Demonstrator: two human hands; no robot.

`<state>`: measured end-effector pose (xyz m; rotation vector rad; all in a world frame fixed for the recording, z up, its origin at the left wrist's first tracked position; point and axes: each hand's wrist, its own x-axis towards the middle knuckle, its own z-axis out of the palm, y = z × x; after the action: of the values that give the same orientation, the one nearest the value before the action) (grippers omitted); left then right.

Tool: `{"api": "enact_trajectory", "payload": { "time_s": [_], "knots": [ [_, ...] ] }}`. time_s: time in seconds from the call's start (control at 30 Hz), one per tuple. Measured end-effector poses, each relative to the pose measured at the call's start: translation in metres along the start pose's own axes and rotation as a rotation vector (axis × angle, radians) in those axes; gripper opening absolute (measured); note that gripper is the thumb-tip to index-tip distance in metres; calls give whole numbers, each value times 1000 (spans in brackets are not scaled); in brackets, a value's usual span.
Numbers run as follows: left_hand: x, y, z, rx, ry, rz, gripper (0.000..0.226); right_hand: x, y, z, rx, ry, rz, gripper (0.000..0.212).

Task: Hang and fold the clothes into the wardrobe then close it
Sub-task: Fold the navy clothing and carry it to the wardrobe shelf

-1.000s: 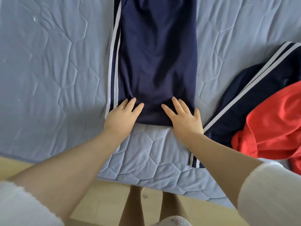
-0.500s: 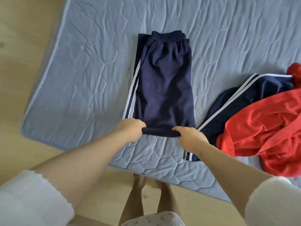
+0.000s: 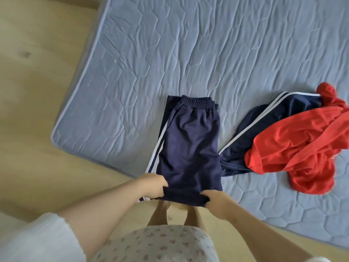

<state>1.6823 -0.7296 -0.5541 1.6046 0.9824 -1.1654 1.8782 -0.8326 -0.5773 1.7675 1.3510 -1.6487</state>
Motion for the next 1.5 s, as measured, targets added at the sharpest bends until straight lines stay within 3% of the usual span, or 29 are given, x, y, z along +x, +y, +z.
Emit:
{"api": "enact_trajectory", "payload": {
  "time_s": [0.13, 0.27, 0.33, 0.43, 0.53, 0.6, 0.7, 0.77, 0.83, 1.0, 1.17, 1.27, 1.4, 1.5],
  "knots": [
    [-4, -1, -43, 149, 93, 44, 15, 3, -13, -29, 21, 63, -22, 34],
    [2, -7, -96, 335, 455, -43, 21, 7, -28, -83, -34, 381, -34, 35],
    [9, -10, -121, 364, 548, -88, 22, 10, -32, -110, -62, 515, -49, 31],
    [14, -13, -159, 237, 546, -76, 11, 21, -37, -146, -66, 663, -55, 26],
    [21, -17, -191, 92, 555, 11, 14, 34, -41, -173, -81, 765, -29, 23],
    [24, -18, -204, 20, 758, 82, 16, 43, -42, -186, -29, 878, -25, 22],
    [34, -18, -210, 6, 1045, 117, 42, 54, -43, -201, 111, 979, -14, 37],
    [44, -18, -206, 75, 976, 23, 63, 59, -43, -205, 103, 906, 37, 57],
    [56, -19, -195, -8, 831, -85, 69, 63, -41, -202, 65, 807, 69, 64],
    [86, -17, -154, -577, 754, -195, 55, 82, -24, -176, 400, 611, 134, 58],
    [113, -25, -108, -779, 570, -337, 85, 114, -6, -137, 683, 464, 273, 55],
    [130, -31, -89, -915, 515, -351, 86, 136, 2, -117, 818, 450, 320, 59],
    [151, -34, -91, -1199, 612, -220, 70, 163, 10, -112, 967, 538, 309, 74],
    [167, -43, -105, -1322, 598, -185, 66, 180, 15, -121, 1056, 581, 302, 63]
  ]
}}
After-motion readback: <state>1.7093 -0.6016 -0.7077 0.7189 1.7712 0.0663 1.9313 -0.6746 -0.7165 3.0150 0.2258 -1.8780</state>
